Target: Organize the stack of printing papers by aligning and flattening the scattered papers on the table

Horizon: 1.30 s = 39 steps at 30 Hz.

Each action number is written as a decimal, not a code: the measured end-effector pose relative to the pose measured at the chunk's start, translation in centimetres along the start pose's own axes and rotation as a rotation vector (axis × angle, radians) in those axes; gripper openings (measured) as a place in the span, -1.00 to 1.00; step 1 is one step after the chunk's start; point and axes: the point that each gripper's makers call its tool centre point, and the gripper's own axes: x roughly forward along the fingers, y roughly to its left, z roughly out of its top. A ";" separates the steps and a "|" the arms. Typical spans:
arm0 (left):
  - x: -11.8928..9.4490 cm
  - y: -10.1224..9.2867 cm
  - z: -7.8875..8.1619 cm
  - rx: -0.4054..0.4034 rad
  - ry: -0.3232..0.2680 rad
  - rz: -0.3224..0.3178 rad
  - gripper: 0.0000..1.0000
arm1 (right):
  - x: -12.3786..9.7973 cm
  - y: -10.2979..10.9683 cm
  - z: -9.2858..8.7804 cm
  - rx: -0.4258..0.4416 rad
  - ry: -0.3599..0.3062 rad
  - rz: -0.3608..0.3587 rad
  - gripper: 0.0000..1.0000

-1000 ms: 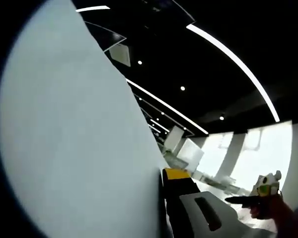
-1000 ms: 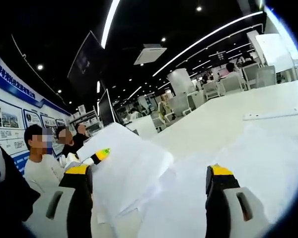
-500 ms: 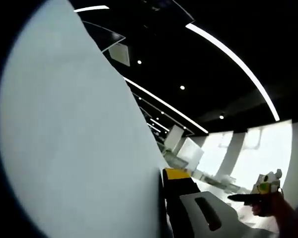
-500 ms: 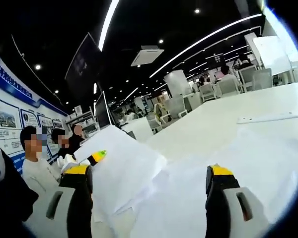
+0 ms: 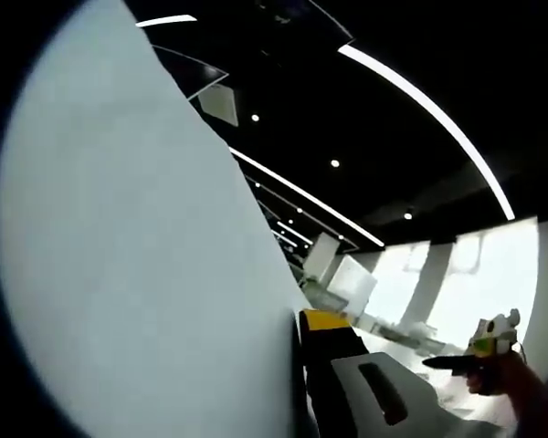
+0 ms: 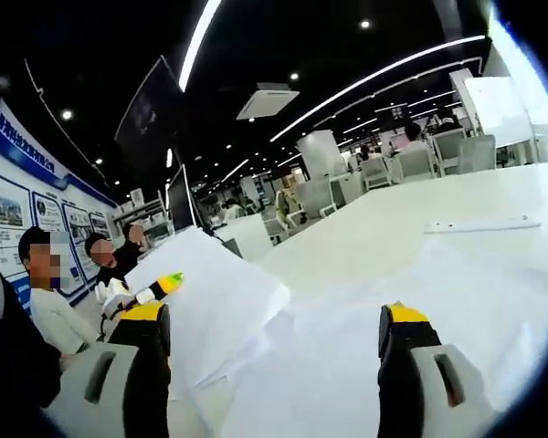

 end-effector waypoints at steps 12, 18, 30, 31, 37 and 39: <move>-0.1 -0.1 0.1 -0.001 -0.009 -0.004 -0.83 | -1.1 -1.7 -0.4 0.009 0.003 -0.044 0.80; -0.1 -0.2 0.1 -0.001 -0.007 -0.007 -0.83 | -2.2 -2.6 -0.2 -0.004 -0.001 -0.082 0.80; -0.1 -0.2 0.0 0.007 -0.001 -0.009 -0.83 | -3.9 -4.5 -0.4 0.003 -0.013 -0.137 0.80; -0.1 -0.2 0.0 0.007 -0.001 -0.009 -0.83 | -4.1 -4.7 -0.4 0.003 -0.013 -0.142 0.80; 0.0 -0.2 0.0 0.010 0.001 -0.010 -0.83 | -4.7 -5.4 -0.3 0.012 -0.020 -0.161 0.80; 0.0 -0.2 -0.1 0.013 0.003 -0.010 -0.83 | -4.8 -5.6 -0.3 0.011 -0.021 -0.167 0.80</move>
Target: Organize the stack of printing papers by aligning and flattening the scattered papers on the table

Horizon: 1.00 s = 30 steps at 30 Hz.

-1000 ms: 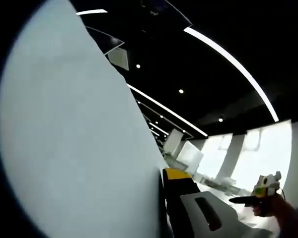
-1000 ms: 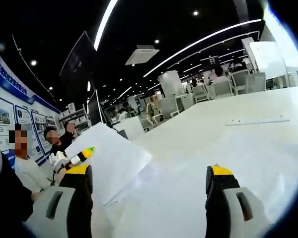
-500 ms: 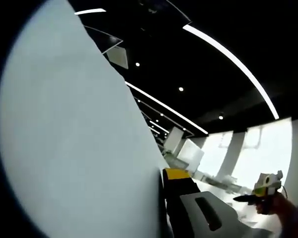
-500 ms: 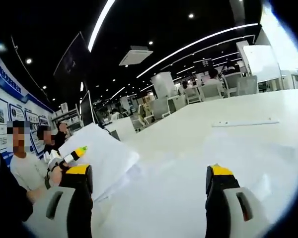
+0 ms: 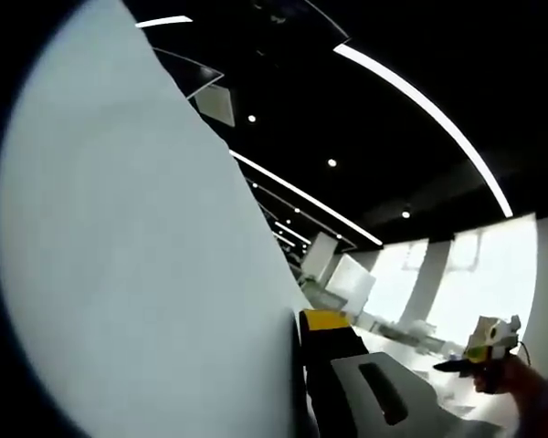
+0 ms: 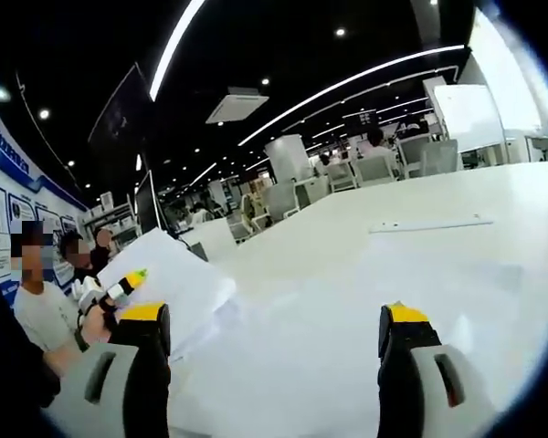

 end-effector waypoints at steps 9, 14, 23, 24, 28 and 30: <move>0.0 -0.1 -0.1 0.002 0.004 -0.002 -0.82 | -0.5 -0.8 0.4 0.004 -0.015 -0.021 0.79; 0.0 -0.1 -0.1 0.003 0.007 -0.002 -0.82 | -0.6 -0.9 0.7 0.005 -0.022 -0.025 0.79; 0.1 -0.1 -0.1 0.001 0.008 -0.004 -0.82 | -0.6 -1.2 0.8 0.005 -0.026 -0.037 0.79; 0.1 -0.1 -0.1 0.001 0.009 -0.004 -0.82 | -0.6 -1.3 0.8 0.005 -0.026 -0.039 0.79; 0.0 -0.2 -0.1 0.004 0.005 -0.007 -0.82 | -0.7 -1.7 0.7 -0.002 -0.019 -0.050 0.78; 0.1 -0.2 -0.2 0.014 0.014 -0.008 -0.82 | -0.7 -1.7 0.7 0.001 -0.021 -0.054 0.78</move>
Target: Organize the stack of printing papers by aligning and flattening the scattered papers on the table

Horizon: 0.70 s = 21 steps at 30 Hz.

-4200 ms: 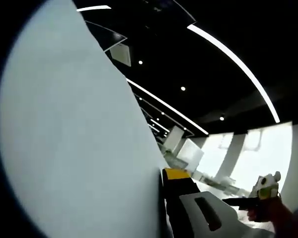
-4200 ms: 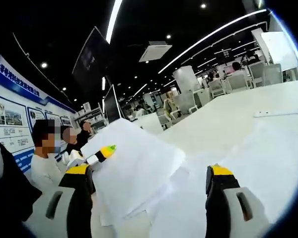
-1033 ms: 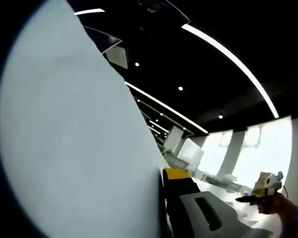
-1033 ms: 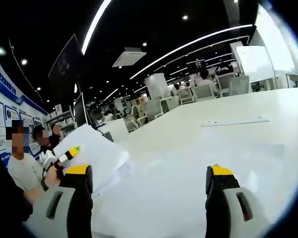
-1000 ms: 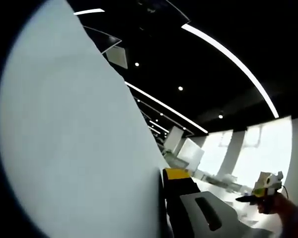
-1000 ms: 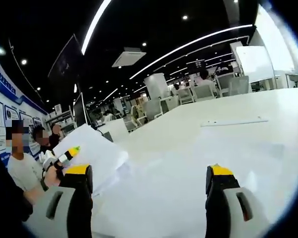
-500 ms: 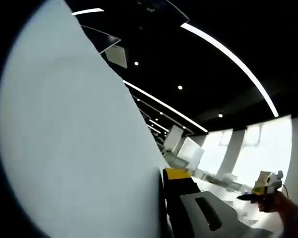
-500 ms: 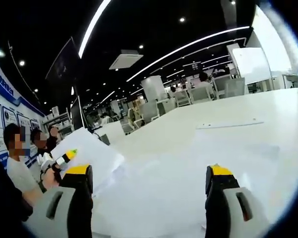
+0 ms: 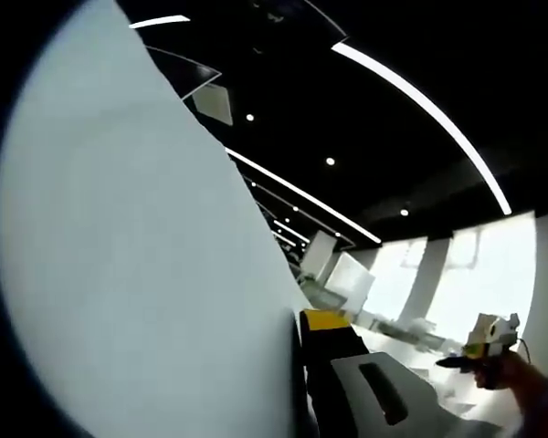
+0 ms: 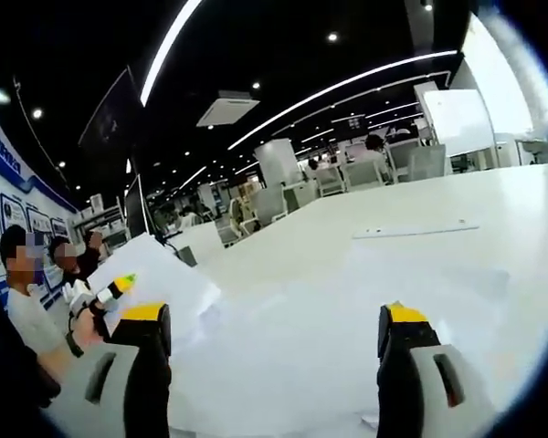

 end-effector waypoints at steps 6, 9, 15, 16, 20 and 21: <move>0.0 0.0 -0.1 -0.006 0.007 -0.001 -0.82 | 0.0 0.2 0.3 0.002 -0.010 0.003 0.78; 0.0 0.0 0.0 -0.006 0.004 -0.004 -0.82 | 0.0 0.1 0.2 0.003 -0.008 0.000 0.78; 0.0 0.1 0.0 -0.005 0.001 -0.004 -0.82 | -0.1 -0.1 0.2 0.000 -0.009 -0.011 0.78; 0.0 0.1 0.0 -0.004 0.002 -0.004 -0.82 | -0.2 -0.1 0.3 0.000 -0.010 -0.011 0.78; 0.0 0.1 0.0 -0.004 0.002 -0.004 -0.82 | -0.3 -0.3 0.3 -0.004 -0.010 -0.018 0.78; 0.0 0.1 0.0 -0.004 0.002 -0.004 -0.82 | -0.3 -0.4 0.2 -0.004 -0.009 -0.019 0.78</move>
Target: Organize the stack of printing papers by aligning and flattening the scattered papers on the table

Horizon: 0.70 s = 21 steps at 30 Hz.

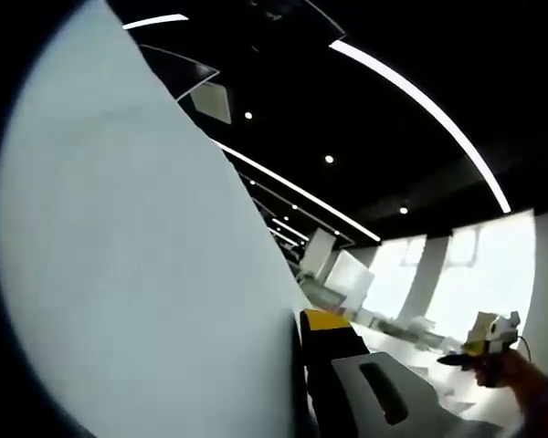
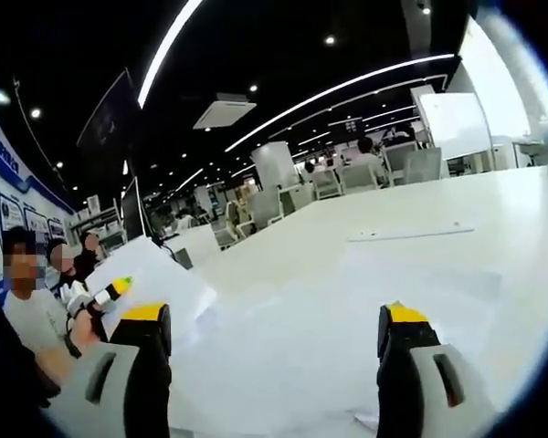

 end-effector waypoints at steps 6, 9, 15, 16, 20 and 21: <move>0.0 -0.1 0.0 0.005 0.001 -0.001 -0.82 | -0.1 -0.2 -0.1 0.007 -0.001 -0.001 0.78; 0.1 -0.2 -0.1 0.004 0.003 -0.001 -0.82 | -0.2 -0.1 -0.1 0.002 -0.002 0.001 0.78; 0.1 -0.2 -0.1 0.002 0.004 -0.003 -0.82 | -0.6 -0.3 0.2 -0.019 -0.006 -0.004 0.79; 0.1 -0.2 -0.1 0.003 0.004 -0.003 -0.82 | -0.7 -0.3 0.2 -0.020 -0.006 -0.004 0.79; 0.1 -0.2 -0.2 0.004 0.005 -0.004 -0.82 | -1.0 -0.6 0.1 -0.013 -0.006 -0.010 0.79; 0.1 -0.2 -0.2 0.003 0.005 -0.005 -0.82 | -1.0 -0.8 0.0 -0.016 -0.001 -0.017 0.79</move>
